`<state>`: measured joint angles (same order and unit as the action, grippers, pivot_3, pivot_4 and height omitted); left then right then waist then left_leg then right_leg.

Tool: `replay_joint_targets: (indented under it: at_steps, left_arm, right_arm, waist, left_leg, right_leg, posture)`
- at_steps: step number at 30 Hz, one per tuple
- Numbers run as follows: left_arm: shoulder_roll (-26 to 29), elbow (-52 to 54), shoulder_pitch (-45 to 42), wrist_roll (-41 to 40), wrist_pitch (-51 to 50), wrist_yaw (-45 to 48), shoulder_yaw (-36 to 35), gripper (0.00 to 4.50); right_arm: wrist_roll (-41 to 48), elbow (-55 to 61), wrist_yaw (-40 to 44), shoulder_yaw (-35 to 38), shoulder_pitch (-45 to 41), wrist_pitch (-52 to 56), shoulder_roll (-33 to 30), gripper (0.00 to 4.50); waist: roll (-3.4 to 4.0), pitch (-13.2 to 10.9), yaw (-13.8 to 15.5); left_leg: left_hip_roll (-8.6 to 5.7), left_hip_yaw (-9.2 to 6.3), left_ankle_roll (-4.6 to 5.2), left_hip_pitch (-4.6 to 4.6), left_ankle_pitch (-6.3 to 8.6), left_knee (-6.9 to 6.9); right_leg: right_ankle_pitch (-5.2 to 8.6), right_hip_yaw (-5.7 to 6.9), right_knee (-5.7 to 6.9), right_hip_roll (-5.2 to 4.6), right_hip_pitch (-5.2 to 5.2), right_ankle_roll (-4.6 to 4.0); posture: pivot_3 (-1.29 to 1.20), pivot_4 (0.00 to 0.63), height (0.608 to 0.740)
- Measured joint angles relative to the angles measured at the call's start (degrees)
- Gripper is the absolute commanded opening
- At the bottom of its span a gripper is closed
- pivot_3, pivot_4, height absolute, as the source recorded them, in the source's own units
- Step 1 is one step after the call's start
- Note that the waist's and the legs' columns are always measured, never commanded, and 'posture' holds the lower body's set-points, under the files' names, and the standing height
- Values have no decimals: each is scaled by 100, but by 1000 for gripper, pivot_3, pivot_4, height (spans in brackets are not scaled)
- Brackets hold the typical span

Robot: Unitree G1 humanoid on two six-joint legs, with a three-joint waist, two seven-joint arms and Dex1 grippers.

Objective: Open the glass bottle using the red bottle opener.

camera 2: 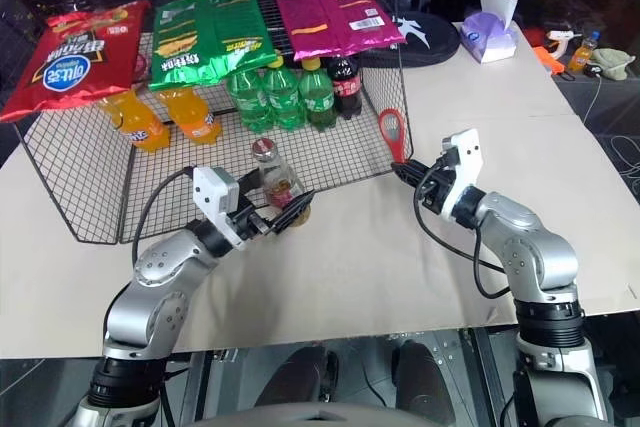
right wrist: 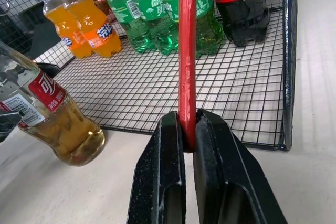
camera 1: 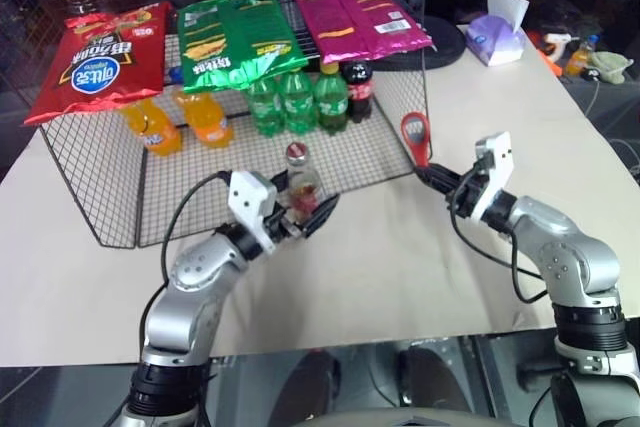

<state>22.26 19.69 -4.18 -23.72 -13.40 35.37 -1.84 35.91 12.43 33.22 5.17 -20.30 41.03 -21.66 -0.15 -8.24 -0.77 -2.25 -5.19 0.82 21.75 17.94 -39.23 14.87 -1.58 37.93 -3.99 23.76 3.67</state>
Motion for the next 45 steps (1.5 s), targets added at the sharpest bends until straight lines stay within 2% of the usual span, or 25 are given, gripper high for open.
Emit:
replay_joint_targets:
  at_steps: [8,20,24,25,28,29,36,39,45]
  left_arm:
    - [-73,336,9,-344,-46,-137,-177,4458]
    - [-69,457,-59,-434,-72,-299,-282,4458]
    - [-66,461,-196,-522,-73,-308,-324,3338]
    - [-62,464,-231,-532,-73,-308,-328,2745]
    - [-47,533,-294,-562,-21,-330,-400,1379]
    - [-16,552,-307,-564,-23,-332,-436,1154]
    - [3,557,-318,-552,-20,-306,-438,1067]
    - [70,556,-316,-497,9,-246,-421,1067]
    - [81,553,-313,-453,30,-171,-412,1067]
  right_arm:
    - [-31,-53,18,-47,0,-11,10,0]
    - [-91,-139,106,-95,0,-13,9,0]
    - [-134,-201,125,-100,-3,-14,17,0]
    - [-144,-215,127,-100,-5,-15,19,0]
    - [-168,-222,128,-101,-14,-25,26,0]
    - [-168,-222,130,-102,-22,-30,32,0]
    - [-242,-220,145,-224,-122,-142,78,0]
    - [-567,-143,189,-465,-289,-499,21,0]
    - [-2568,-137,130,-1623,-790,-2939,0,0]
  waist:
    - [0,0,0]
    - [0,0,0]
    - [0,0,1]
    - [0,0,0]
    - [0,0,-2]
    - [1,0,-1]
    - [2,1,3]
    - [2,1,-3]
    - [2,1,-13]
  left_leg:
    - [0,0,0,0,0,0]
    - [0,0,0,-1,0,0]
    - [0,0,0,-1,0,-1]
    - [0,1,0,-1,0,0]
    - [0,-1,0,-1,0,0]
    - [0,0,0,-1,0,0]
    - [-2,0,0,-1,0,-1]
    - [-2,1,-1,-3,0,-1]
    - [0,1,-2,-6,-1,-1]
  right_leg:
    - [0,0,0,0,0,0]
    - [0,0,1,1,0,0]
    - [0,0,1,1,0,0]
    - [0,0,1,1,0,0]
    - [0,0,0,2,0,0]
    - [0,0,0,1,0,0]
    - [0,0,1,1,-1,0]
    - [0,0,1,2,0,0]
    - [0,1,2,6,0,0]
  posture:
    - [0,150,740]
    - [0,150,740]
    - [0,150,740]
    - [0,150,740]
    - [0,150,740]
    - [0,150,740]
    - [0,150,740]
    - [0,150,740]
    - [0,150,740]
